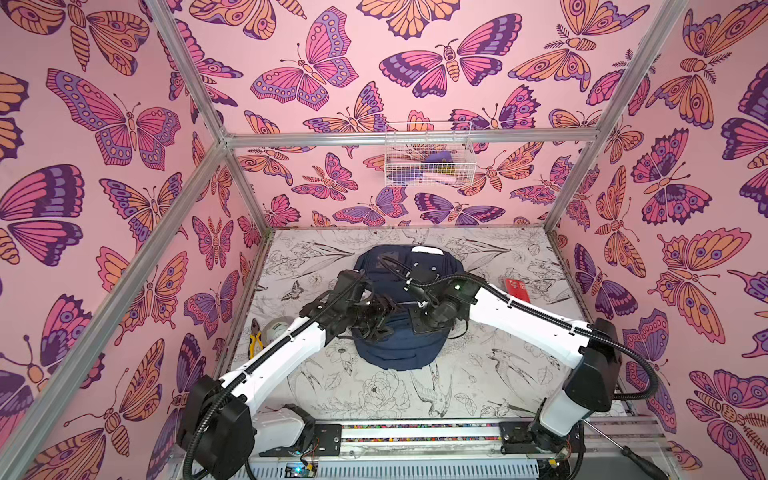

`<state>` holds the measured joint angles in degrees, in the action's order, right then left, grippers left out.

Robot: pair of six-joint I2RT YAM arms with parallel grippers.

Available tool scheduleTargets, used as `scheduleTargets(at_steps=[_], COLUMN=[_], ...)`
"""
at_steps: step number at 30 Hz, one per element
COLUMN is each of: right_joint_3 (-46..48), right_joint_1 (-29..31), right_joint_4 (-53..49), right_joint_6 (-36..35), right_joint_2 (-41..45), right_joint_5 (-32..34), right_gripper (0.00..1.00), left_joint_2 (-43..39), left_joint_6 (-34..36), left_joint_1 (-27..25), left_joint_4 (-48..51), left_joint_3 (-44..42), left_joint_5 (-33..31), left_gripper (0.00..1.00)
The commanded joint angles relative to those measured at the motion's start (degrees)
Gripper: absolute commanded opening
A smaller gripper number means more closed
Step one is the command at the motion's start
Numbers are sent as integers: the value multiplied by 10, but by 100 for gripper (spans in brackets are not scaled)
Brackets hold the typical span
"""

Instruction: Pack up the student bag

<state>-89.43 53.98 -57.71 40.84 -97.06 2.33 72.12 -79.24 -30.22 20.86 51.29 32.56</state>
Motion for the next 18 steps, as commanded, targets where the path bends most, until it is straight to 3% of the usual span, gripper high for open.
scheduleTargets(at_steps=[1, 13, 18], right_joint_3=[-27, 49, 67], right_joint_1=[-5, -5, -5], right_joint_4=[13, 58, 61], right_joint_6=[-4, 13, 14], right_joint_2=[4, 46, 61], right_joint_5=[13, -8, 2], right_gripper=[0, 0, 0], left_joint_2=[2, 75, 74], left_joint_6=[-80, -63, -39], left_joint_1=[-2, 11, 16], left_joint_4=[-11, -61, -60], left_joint_3=[-24, -23, -18], left_joint_5=[12, -9, -13], left_gripper=[71, 40, 22])
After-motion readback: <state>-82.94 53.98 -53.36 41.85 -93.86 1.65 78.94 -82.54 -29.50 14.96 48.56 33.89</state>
